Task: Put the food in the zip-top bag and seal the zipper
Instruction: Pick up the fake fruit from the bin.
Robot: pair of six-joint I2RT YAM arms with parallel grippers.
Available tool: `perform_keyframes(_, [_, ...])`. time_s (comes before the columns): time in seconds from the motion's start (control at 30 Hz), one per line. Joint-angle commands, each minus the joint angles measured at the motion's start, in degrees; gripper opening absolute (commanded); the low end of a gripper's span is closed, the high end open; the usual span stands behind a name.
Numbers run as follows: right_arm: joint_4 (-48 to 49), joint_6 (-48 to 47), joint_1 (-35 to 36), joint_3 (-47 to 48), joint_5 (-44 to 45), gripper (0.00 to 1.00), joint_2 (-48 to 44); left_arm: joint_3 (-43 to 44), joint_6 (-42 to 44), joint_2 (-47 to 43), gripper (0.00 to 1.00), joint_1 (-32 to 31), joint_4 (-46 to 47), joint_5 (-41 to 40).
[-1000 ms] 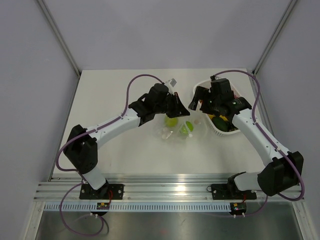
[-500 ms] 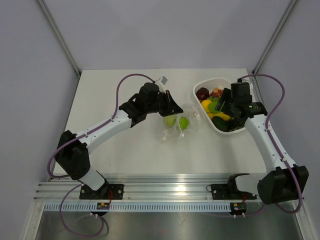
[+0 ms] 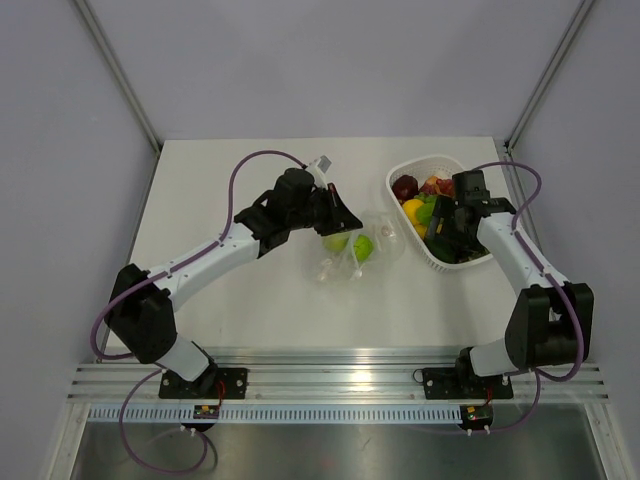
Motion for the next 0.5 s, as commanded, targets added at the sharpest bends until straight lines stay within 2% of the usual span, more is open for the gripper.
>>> perform_keyframes(0.0, [0.14, -1.2, 0.19, 1.71, 0.12, 0.86, 2.43, -0.25, 1.02, -1.59, 0.0, 0.06, 3.39, 1.16])
perform_keyframes(0.3, [1.55, -1.91, 0.19, 1.53, -0.85, 0.86, 6.92, 0.63, 1.02, -0.36, 0.0, 0.06, 3.13, 1.42])
perform_keyframes(0.43, [2.07, -1.38, 0.19, 1.62, 0.73, 0.78, 6.57, 0.71, 0.84, -0.1, 0.0, 0.06, 3.21, 1.51])
perform_keyframes(0.47, [2.16, -1.12, 0.19, 1.62, 0.99, 0.71, 6.14, 0.71, 0.84, -0.01, 0.0, 0.06, 3.21, 1.42])
